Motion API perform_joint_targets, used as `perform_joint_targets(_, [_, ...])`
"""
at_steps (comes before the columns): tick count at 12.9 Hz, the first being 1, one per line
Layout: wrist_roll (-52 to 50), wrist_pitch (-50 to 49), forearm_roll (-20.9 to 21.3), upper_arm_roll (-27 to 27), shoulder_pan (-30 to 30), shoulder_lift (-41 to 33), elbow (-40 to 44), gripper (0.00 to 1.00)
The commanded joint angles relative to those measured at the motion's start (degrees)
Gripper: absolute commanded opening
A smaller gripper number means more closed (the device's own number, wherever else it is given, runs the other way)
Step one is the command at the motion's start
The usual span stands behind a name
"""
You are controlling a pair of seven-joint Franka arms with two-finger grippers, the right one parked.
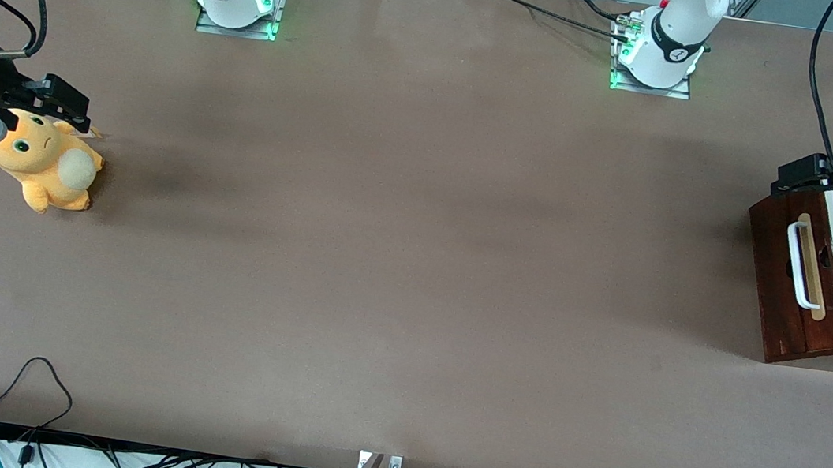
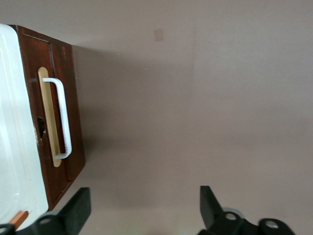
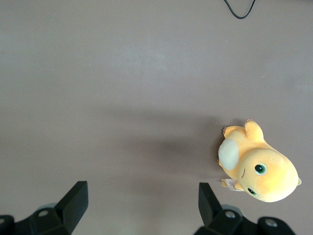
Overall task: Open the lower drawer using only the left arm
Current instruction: 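Lower the open left gripper onto the white handle of the lower drawer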
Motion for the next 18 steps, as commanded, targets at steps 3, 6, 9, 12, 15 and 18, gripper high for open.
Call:
perform_joint_targets(3, [-14.95,-0.84,20.5,-8.05,-1.04,2.89,-1.94,0.94])
perform_joint_targets(6, [-27.78,-0.84,35.27,-14.11,-0.95,4.3,-8.17,0.94])
perform_joint_targets(9, [-41.05,-1.01,49.15,-18.42,-0.86,6.84,-16.52,0.95])
perform_joint_targets(12, [-51.97,-4.33,60.24,-20.8,-0.77,12.19,-21.9,0.96])
perform_joint_targets(15, [-57.51,-8.65,67.98,-21.51,-0.16,19.48,-22.25,0.96])
perform_joint_targets(18, [-62.0,-12.87,74.5,-21.69,1.94,27.04,-22.08,0.96])
